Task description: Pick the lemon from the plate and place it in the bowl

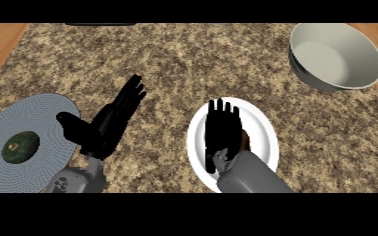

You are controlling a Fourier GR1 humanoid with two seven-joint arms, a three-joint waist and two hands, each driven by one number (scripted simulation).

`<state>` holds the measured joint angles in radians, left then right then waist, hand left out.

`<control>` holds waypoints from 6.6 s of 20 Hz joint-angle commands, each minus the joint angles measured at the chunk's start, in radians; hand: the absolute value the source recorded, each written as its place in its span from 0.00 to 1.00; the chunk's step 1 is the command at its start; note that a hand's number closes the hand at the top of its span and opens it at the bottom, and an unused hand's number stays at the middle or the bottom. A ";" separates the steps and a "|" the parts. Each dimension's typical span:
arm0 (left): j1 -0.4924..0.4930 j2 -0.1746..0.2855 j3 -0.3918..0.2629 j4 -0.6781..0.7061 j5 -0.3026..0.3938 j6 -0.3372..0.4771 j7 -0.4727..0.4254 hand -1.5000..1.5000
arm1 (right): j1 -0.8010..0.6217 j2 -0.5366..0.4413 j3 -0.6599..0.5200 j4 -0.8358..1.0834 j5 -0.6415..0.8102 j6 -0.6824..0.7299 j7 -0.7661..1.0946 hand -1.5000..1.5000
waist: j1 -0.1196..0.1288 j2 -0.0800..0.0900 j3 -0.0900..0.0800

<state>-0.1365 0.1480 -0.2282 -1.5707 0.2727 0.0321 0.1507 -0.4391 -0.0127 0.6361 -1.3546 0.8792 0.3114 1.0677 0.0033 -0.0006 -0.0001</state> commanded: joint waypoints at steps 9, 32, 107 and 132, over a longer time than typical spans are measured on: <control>-0.008 -0.047 0.038 0.055 -0.051 -0.043 -0.035 0.50 | 0.008 0.012 -0.039 0.050 0.042 -0.062 -0.037 1.00 | -0.001 0.001 0.000; 0.026 -0.051 0.107 -0.005 -0.051 -0.067 0.021 0.50 | 0.140 -0.400 0.131 -0.156 0.039 -0.126 -0.588 1.00 | -0.042 -0.006 0.002; 0.027 -0.090 0.118 -0.010 -0.080 -0.133 0.009 0.50 | -0.489 -0.674 -1.109 1.020 -0.675 -0.039 -1.779 0.00 | 0.014 0.010 0.003; 0.127 -0.056 0.198 -0.048 -0.067 -0.104 0.001 0.50 | 0.485 -0.804 -1.183 0.574 -0.998 0.551 -2.122 1.00 | -0.145 -0.028 0.004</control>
<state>-0.0200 0.0848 -0.0456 -1.6162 0.1982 -0.0706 0.1561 -0.1096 -0.8503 -0.5792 -0.7274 -0.1132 0.5929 -0.8126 -0.1213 -0.0261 0.0028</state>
